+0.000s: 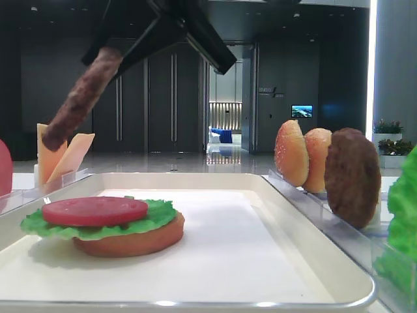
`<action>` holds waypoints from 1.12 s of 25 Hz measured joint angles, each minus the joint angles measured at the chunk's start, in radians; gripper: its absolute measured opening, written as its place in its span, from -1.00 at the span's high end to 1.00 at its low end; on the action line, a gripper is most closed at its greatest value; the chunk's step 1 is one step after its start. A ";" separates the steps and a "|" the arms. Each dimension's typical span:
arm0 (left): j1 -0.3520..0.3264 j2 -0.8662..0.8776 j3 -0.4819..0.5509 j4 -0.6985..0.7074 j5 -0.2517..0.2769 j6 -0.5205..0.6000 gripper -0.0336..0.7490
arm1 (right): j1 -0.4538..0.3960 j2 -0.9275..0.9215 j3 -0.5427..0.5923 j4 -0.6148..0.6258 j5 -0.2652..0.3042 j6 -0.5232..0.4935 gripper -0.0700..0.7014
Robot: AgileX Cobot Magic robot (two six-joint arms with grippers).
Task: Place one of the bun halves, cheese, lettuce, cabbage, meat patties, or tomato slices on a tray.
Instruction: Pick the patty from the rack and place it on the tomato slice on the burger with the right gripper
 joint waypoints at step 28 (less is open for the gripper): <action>0.000 0.000 0.000 0.000 0.000 0.000 0.51 | 0.028 0.101 0.003 0.009 -0.057 -0.116 0.47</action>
